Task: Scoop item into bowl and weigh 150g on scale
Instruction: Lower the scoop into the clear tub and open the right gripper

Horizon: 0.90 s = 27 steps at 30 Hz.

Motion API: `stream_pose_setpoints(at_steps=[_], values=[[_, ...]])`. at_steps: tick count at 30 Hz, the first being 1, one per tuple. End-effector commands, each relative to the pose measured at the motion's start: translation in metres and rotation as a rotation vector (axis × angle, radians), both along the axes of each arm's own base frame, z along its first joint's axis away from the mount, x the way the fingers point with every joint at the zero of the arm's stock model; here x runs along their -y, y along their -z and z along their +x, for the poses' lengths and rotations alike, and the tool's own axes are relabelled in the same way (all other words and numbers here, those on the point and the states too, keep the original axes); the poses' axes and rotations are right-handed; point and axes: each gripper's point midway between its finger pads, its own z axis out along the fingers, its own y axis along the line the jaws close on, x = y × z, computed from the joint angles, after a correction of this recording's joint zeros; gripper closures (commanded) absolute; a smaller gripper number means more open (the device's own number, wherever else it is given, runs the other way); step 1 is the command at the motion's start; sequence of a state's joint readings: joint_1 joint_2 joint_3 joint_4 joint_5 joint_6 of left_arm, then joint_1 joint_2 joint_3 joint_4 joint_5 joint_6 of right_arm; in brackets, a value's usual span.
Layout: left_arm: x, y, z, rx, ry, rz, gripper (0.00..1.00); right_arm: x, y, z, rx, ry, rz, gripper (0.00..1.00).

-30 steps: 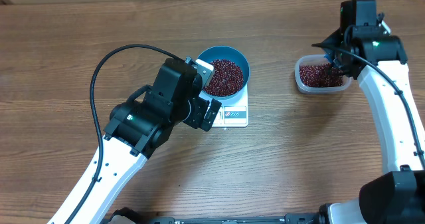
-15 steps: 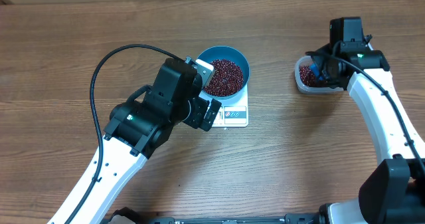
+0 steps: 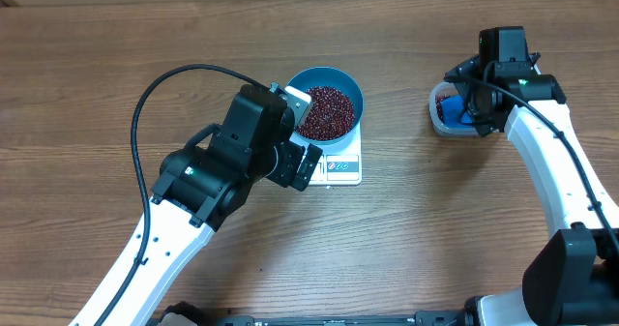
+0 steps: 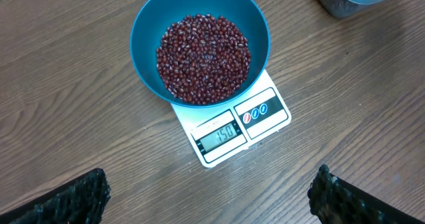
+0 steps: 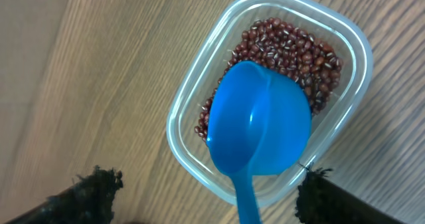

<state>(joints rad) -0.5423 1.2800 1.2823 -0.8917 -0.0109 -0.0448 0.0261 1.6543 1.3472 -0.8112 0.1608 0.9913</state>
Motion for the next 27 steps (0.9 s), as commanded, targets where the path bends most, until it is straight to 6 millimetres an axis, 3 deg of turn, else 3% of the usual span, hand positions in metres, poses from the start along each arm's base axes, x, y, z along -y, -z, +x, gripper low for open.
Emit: stream_pose_setpoints(at_steps=[1, 3, 9, 18, 24, 27], values=[[0.0, -0.01, 0.001, 0.025, 0.009, -0.013, 0.0, 0.006, 0.002, 0.0, -0.012, -0.027, -0.054, 0.05], [0.0, -0.01, 0.001, 0.025, 0.009, -0.013, 0.0, 0.01, 0.001, 0.0, -0.021, -0.066, -0.101, 0.0], [0.0, -0.01, 0.001, 0.025, 0.009, -0.013, 0.0, 0.003, -0.006, 0.013, 0.015, -0.255, -0.173, 0.0], [0.0, -0.01, 0.001, 0.025, 0.009, -0.013, 0.01, -0.056, -0.044, 0.05, 0.272, -0.639, -0.08, 0.0], [0.0, -0.01, 0.001, 0.025, 0.009, -0.013, 0.0, -0.059, -0.079, 0.042, 0.25, -0.811, -0.179, 0.0], [0.0, -0.01, 0.001, 0.025, 0.009, -0.013, 0.0, -0.05, -0.102, 0.033, 0.203, -0.864, -0.264, 0.0]])
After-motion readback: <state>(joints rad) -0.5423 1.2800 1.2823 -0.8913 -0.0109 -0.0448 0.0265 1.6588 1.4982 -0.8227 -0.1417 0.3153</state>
